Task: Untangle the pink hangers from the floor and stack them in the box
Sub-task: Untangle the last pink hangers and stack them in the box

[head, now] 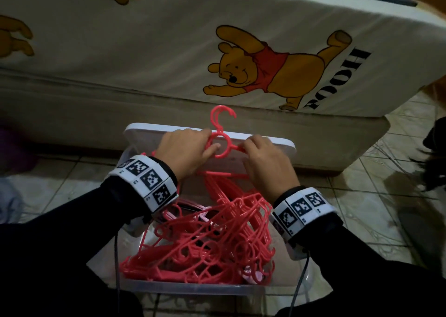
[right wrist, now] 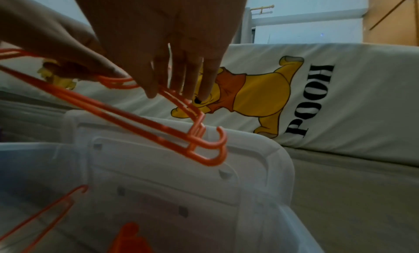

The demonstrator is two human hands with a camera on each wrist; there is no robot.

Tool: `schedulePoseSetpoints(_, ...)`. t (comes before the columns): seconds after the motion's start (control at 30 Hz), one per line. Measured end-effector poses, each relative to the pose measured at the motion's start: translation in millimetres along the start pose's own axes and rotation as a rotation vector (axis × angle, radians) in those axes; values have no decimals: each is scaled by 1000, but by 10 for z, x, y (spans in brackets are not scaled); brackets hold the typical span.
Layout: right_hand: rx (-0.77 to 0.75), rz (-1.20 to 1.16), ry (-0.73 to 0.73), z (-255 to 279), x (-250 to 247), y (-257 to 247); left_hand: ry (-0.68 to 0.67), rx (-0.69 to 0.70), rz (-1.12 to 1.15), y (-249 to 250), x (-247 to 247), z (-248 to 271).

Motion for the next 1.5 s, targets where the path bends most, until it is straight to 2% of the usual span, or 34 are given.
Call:
schedulePoseSetpoints(0.13,-29,-30,63,11,-2,-125,49,-59,-56,-143,-94,-54)
schedulePoseSetpoints(0.27,5,-11,164,48,15,-177,24,-88,-119,-247,-79,-49)
schedulePoseSetpoints(0.33,-77,35,156,68,78,-293,16,-117,-127,-314,-61,-41)
schedulePoseSetpoints(0.4,-259,31,33,117,246,-495,20,-129,-127,-361,-59,-38)
schedulePoseSetpoints(0.43,-337,4,-87,160,383,-580,25,-133,-123,-379,-64,-39)
schedulePoseSetpoints(0.5,-398,-29,-392,297,744,-662,37,-135,-109,-408,-77,-49)
schedulePoseSetpoints(0.57,-400,36,-672,512,1090,-637,44,-134,-75,-420,-83,-55)
schedulePoseSetpoints(0.63,-410,77,-798,690,1255,-621,40,-140,-27,-423,-74,-57)
schedulePoseSetpoints(0.8,-311,36,-932,903,1545,-556,26,-121,-5,-372,-47,-49)
schedulePoseSetpoints(1.0,-354,159,-937,935,1646,-621,10,-125,18,-362,-34,-42)
schedulePoseSetpoints(1.13,-333,98,-835,744,1471,-615,7,-119,23,-367,-36,-50)
schedulePoseSetpoints(1.33,-73,18,-688,339,1072,-213,43,-115,89,-375,-152,-65)
schedulePoseSetpoints(1.4,-12,-74,-638,280,948,-108,52,-112,119,-361,-190,-61)
schedulePoseSetpoints(1.5,163,-296,-637,263,881,40,47,-125,167,-375,-217,-49)
Point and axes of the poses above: each hand's wrist, its own z-axis away from the middle knuckle, its own x-axis out of the palm, y = z × x, the point moved 9 cm from there along -z, towards the middle knuckle, and after that the axes turned 1 degree about -y, right-handed, at the moved point
